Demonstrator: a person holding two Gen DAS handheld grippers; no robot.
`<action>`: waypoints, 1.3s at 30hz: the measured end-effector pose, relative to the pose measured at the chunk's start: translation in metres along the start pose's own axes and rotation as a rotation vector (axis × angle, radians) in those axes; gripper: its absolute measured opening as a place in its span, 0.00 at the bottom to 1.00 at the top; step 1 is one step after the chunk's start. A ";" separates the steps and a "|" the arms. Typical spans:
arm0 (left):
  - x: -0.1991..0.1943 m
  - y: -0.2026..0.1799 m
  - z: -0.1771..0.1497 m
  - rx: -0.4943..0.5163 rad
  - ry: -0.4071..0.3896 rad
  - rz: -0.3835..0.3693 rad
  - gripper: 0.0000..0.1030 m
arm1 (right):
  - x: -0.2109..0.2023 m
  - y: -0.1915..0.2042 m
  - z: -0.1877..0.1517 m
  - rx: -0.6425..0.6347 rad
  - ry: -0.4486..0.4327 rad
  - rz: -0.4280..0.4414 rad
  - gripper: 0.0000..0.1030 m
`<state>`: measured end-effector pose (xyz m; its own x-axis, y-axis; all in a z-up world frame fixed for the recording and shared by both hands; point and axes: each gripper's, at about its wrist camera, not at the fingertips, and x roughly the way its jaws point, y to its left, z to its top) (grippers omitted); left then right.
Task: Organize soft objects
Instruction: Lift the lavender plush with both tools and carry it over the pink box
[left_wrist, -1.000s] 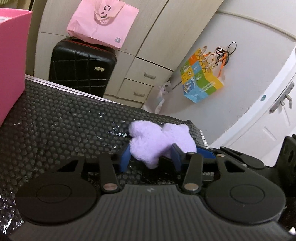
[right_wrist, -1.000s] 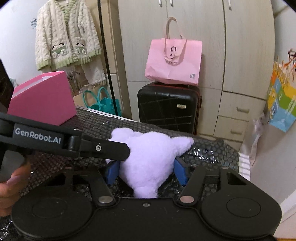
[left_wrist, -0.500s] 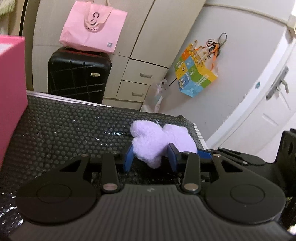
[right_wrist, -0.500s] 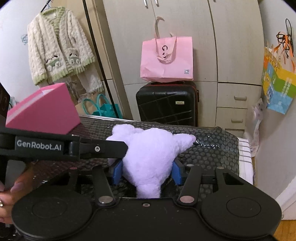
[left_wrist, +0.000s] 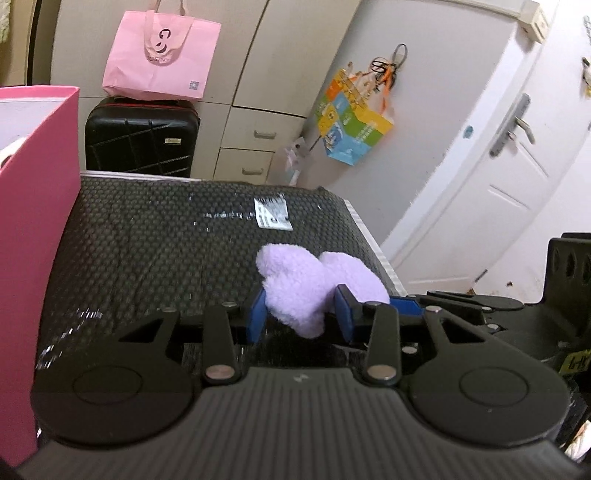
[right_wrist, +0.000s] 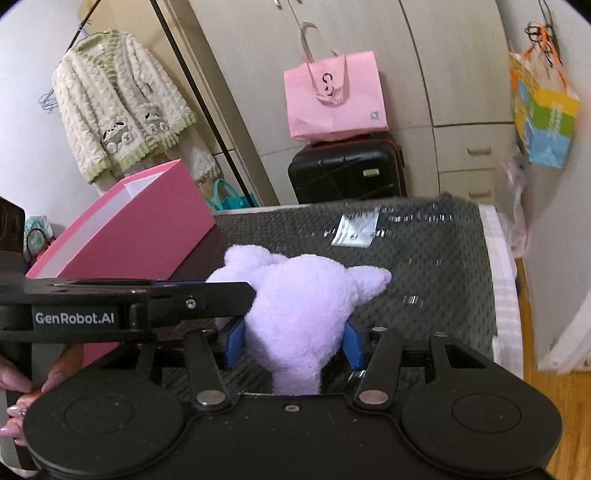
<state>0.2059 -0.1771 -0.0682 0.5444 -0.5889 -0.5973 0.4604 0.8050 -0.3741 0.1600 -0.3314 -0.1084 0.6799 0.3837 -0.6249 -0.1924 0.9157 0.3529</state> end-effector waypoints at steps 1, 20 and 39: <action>-0.005 0.000 -0.004 0.005 0.001 -0.002 0.37 | -0.003 0.004 -0.003 0.005 0.001 -0.003 0.57; -0.100 0.016 -0.063 0.091 -0.001 -0.081 0.37 | -0.046 0.085 -0.083 0.105 -0.077 0.037 0.57; -0.218 0.055 -0.091 0.105 0.036 -0.118 0.37 | -0.070 0.182 -0.090 -0.056 0.045 0.172 0.57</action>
<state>0.0487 0.0027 -0.0231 0.4573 -0.6745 -0.5796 0.5912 0.7175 -0.3685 0.0141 -0.1806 -0.0633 0.6012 0.5393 -0.5896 -0.3431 0.8406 0.4191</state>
